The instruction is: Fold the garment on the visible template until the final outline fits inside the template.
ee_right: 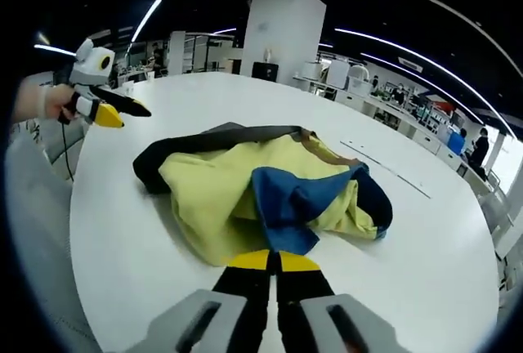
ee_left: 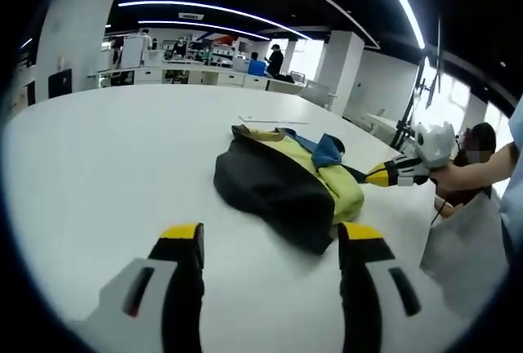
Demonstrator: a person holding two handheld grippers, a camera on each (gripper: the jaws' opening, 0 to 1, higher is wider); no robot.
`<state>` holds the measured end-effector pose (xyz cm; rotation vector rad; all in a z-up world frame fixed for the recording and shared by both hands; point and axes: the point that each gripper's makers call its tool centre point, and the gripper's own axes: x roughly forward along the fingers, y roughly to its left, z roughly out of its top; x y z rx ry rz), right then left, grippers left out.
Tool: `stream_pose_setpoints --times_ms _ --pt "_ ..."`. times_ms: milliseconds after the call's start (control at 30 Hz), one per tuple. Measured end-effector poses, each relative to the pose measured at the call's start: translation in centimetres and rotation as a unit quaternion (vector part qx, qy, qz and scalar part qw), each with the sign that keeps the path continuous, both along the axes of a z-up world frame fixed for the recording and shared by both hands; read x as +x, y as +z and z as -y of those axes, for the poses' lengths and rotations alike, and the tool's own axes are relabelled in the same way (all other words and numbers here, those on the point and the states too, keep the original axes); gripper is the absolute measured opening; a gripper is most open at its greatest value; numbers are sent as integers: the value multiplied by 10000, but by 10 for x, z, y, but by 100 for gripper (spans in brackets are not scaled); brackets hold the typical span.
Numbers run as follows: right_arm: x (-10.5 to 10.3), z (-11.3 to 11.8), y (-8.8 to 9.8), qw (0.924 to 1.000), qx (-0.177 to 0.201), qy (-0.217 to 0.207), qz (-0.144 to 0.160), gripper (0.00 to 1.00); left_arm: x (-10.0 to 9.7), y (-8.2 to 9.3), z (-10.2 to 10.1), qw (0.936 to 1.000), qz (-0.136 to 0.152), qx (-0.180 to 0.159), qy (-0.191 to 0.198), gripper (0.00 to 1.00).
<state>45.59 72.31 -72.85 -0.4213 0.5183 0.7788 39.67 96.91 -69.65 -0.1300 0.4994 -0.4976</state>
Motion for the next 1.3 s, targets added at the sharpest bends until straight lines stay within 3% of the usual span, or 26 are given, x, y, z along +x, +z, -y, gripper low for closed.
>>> stream_pose_setpoints --times_ms 500,900,1300 --pt "2 38 65 9992 359 -193 56 0 1 -4 9 9999 -42 -15 -117 63" --pt "18 89 105 9975 213 -583 334 0 6 -4 18 9997 -43 -12 -222 63" --pt "31 158 117 9916 -103 -1191 489 0 11 -7 25 9995 -78 6 -306 63"
